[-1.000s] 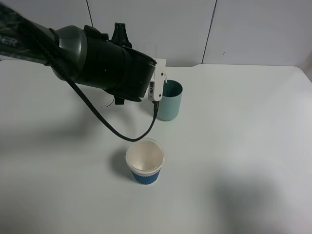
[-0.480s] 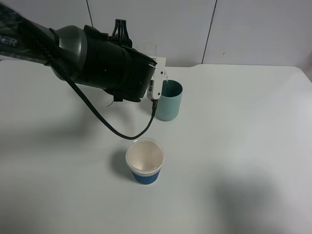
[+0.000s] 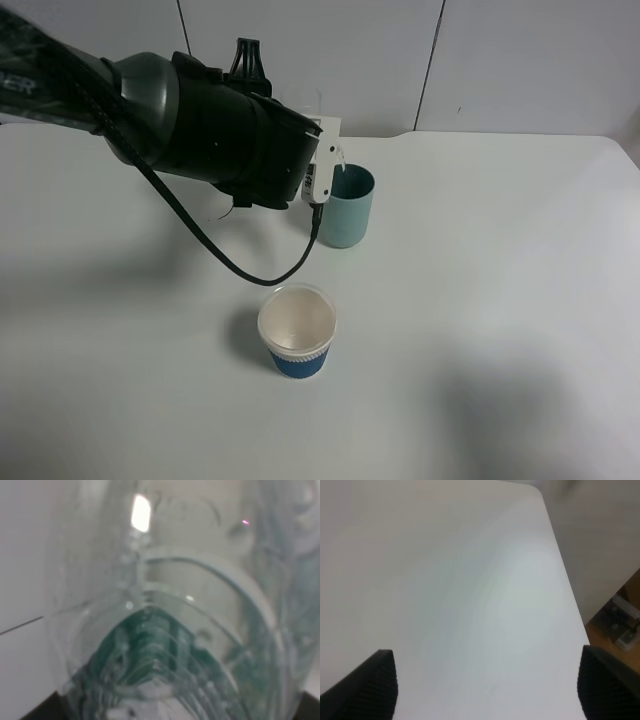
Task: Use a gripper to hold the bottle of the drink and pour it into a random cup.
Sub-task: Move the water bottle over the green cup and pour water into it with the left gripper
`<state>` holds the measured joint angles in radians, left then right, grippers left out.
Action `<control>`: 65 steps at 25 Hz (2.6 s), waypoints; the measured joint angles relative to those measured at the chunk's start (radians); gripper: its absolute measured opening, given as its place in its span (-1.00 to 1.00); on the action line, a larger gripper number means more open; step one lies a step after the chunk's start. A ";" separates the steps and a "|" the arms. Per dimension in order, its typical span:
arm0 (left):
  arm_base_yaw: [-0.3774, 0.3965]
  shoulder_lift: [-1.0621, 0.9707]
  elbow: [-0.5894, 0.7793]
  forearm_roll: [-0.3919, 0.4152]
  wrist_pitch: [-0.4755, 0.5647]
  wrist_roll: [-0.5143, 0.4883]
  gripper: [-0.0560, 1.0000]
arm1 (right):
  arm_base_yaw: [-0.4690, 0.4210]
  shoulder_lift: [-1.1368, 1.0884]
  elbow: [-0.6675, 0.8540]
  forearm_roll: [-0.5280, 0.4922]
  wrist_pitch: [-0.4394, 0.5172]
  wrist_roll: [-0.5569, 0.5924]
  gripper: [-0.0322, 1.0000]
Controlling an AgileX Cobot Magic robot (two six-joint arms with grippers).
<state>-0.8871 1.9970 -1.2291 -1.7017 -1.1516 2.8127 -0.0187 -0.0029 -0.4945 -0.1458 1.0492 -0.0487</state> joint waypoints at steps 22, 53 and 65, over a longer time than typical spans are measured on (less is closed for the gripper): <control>0.000 0.000 -0.001 0.002 -0.014 0.027 0.10 | 0.000 0.000 0.000 0.000 0.000 0.000 0.50; 0.000 0.000 -0.001 0.002 -0.025 0.079 0.10 | 0.000 0.000 0.000 0.000 0.000 0.000 0.50; 0.000 0.000 -0.001 0.014 -0.031 0.079 0.10 | 0.000 0.000 0.000 0.000 0.000 0.000 0.50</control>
<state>-0.8871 1.9970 -1.2299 -1.6877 -1.1825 2.8912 -0.0187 -0.0029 -0.4945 -0.1458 1.0492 -0.0487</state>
